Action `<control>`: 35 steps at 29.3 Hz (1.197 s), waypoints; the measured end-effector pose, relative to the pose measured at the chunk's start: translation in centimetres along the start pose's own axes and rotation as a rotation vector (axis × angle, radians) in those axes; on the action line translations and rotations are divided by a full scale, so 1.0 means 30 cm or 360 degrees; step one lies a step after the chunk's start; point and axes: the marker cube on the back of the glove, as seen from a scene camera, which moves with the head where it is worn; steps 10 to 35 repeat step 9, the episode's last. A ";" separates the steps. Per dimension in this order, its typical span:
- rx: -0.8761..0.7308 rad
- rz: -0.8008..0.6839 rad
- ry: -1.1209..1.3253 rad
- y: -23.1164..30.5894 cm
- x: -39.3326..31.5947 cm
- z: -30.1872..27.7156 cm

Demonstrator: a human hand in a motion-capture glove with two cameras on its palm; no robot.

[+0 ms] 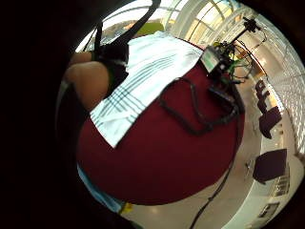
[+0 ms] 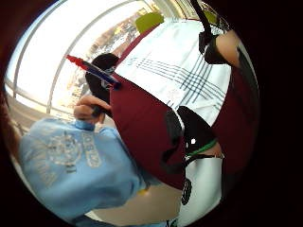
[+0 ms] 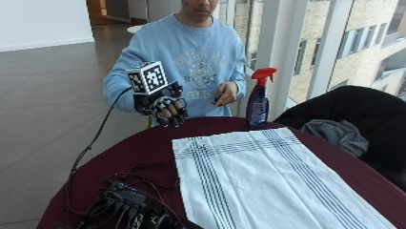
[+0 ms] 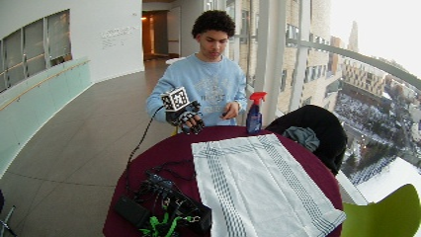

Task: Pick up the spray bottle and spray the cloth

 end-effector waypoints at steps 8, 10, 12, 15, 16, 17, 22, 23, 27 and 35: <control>-0.0007 -0.0010 0.0031 0.025 0.015 0.001; -0.0006 -0.0009 0.0032 0.025 0.015 0.001; -0.0006 -0.0009 0.0032 0.025 0.015 0.001; -0.0006 -0.0009 0.0032 0.025 0.015 0.001; -0.0006 -0.0009 0.0032 0.025 0.015 0.001; -0.0006 -0.0009 0.0032 0.025 0.015 0.001; -0.0006 -0.0009 0.0032 0.025 0.015 0.001; -0.0006 -0.0009 0.0032 0.025 0.015 0.001; -0.0006 -0.0009 0.0032 0.025 0.015 0.001; -0.0006 -0.0009 0.0032 0.025 0.015 0.001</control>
